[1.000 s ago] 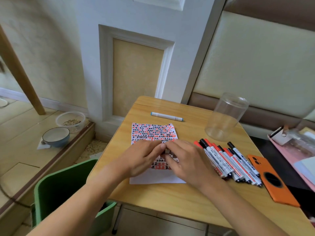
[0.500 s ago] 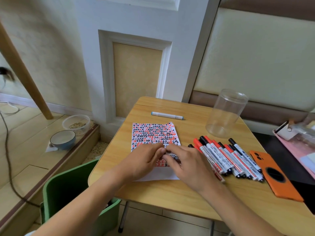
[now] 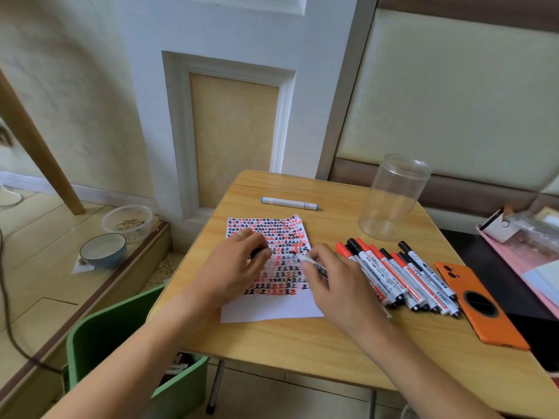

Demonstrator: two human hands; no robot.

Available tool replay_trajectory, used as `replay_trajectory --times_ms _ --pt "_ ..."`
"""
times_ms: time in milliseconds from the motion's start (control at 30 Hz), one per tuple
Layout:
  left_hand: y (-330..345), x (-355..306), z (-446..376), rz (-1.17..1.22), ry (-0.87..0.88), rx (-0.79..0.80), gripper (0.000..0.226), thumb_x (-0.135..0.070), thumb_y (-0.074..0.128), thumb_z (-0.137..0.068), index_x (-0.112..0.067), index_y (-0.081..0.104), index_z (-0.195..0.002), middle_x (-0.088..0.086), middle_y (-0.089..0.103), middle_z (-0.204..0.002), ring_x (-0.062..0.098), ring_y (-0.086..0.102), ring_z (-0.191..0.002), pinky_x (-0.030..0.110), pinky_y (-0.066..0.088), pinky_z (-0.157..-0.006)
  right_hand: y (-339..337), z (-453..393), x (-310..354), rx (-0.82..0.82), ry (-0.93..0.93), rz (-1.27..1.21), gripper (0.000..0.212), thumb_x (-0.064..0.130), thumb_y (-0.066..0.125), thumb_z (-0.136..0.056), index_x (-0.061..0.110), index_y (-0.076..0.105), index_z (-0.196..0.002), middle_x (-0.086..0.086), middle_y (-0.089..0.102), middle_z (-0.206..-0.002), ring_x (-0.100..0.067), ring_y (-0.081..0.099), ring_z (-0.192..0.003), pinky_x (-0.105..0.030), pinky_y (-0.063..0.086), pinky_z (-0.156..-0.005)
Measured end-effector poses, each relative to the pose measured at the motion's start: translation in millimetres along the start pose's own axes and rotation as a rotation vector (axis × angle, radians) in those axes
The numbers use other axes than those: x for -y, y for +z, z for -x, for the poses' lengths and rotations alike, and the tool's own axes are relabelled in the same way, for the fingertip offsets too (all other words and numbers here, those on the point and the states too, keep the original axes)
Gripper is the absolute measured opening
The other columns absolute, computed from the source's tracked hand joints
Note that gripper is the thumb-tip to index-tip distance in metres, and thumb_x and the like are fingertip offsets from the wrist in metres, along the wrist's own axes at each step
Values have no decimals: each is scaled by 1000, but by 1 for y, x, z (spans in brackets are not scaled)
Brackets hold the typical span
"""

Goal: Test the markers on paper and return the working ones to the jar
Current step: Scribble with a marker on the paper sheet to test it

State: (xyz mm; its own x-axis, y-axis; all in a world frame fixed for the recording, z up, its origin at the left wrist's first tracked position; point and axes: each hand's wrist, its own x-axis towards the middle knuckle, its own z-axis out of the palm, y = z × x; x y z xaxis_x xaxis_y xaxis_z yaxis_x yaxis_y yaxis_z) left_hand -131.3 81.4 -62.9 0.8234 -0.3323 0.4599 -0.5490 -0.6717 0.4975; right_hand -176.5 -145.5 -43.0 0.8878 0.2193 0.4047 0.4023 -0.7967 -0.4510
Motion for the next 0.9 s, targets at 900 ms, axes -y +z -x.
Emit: replay_trajectory --times_ms 900 --pt "10 20 9 -297 -153 251 90 -92 22 -78 -43 33 -153 -12 24 -166 10 7 -156 45 5 -124 12 -2 8 116 397 -933 7 20 61 -101 16 66 -98 -10 67 -76 -29 66 -60 -27 43 -43"
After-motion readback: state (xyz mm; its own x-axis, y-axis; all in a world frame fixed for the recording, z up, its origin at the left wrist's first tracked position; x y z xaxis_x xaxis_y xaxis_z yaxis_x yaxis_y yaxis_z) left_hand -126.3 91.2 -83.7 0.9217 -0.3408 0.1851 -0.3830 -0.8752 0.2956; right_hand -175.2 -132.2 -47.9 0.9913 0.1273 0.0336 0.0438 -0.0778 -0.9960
